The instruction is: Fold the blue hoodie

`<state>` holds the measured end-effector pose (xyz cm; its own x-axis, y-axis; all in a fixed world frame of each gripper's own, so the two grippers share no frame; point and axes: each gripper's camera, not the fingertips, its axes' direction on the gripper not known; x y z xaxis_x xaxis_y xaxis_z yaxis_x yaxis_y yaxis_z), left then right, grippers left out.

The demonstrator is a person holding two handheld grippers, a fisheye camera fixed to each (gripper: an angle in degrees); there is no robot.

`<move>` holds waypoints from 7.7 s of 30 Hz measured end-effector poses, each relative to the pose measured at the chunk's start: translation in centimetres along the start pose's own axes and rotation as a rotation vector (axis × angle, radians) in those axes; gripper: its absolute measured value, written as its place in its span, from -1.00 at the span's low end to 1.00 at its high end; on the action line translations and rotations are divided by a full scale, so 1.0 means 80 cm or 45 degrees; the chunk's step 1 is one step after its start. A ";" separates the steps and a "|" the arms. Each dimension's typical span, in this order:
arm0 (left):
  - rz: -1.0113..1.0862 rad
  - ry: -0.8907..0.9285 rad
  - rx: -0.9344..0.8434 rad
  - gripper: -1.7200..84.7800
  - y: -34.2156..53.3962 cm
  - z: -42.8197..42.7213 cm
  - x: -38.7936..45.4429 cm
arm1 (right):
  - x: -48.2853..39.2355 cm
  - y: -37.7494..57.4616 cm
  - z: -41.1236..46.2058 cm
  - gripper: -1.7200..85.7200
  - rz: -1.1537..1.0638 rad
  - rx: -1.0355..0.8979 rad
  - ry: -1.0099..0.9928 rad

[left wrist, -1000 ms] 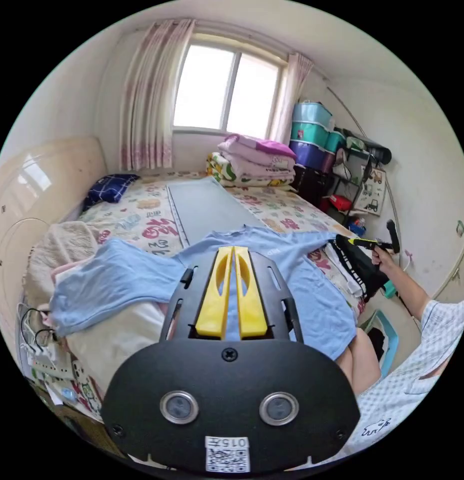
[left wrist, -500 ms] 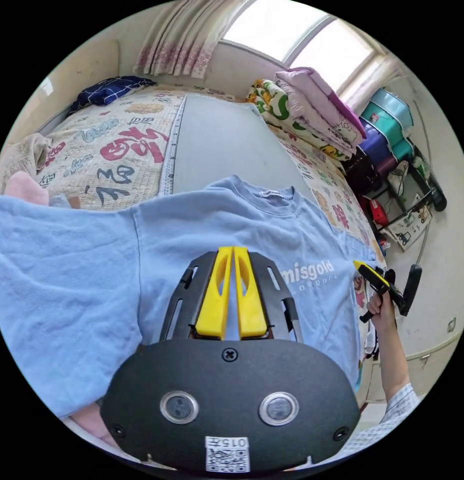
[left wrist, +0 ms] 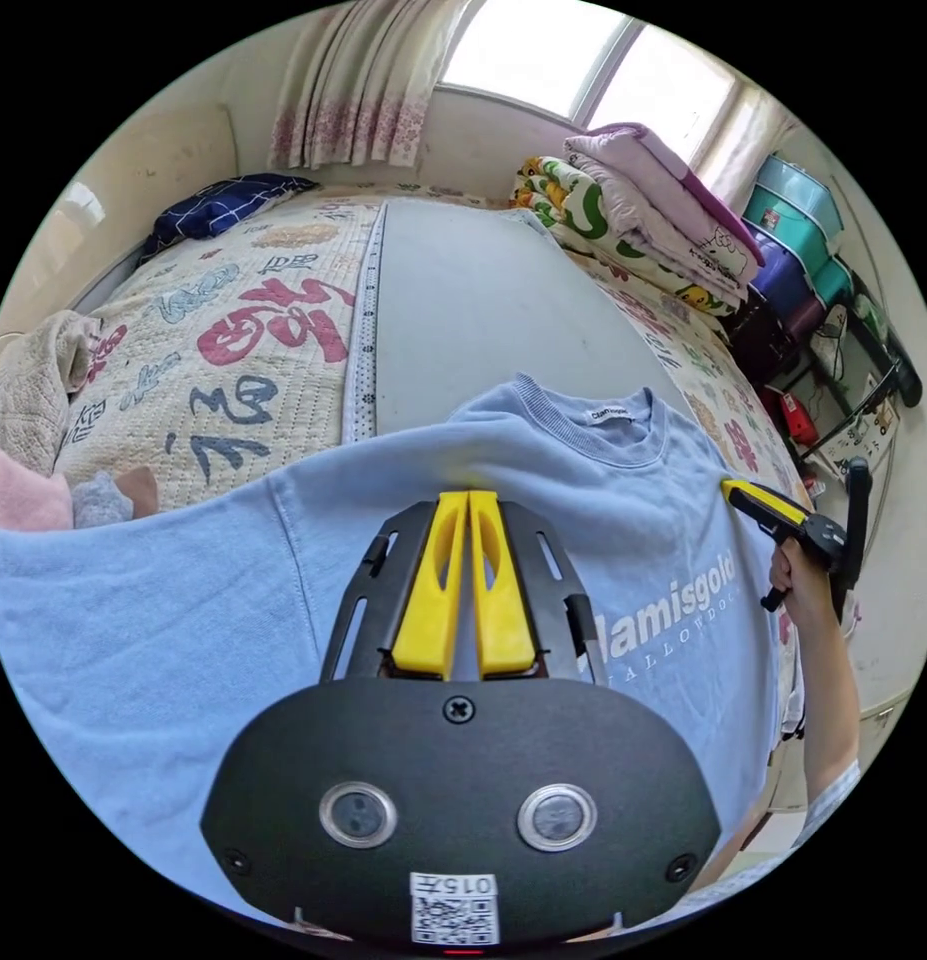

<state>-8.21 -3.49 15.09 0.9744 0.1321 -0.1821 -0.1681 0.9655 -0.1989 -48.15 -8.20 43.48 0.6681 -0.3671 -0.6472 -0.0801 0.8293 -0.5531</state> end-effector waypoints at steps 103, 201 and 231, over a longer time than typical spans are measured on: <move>-0.078 -0.168 0.079 -0.97 0.677 -0.360 0.054 | 0.162 0.732 -0.577 -0.97 0.696 0.064 -0.258; 0.008 -0.139 -0.017 -0.97 0.679 -0.368 -0.007 | 0.042 0.766 -0.378 -0.96 0.088 -0.148 0.248; 0.074 -0.168 -0.141 -0.97 0.609 -0.358 0.023 | -0.014 0.774 -0.274 -0.96 -0.074 -0.168 0.296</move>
<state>-18.85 37.34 -22.51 0.9724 0.2225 -0.0698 -0.2332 0.9257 -0.2978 -70.09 34.31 -1.49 0.4879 -0.5117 -0.7072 -0.1525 0.7477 -0.6463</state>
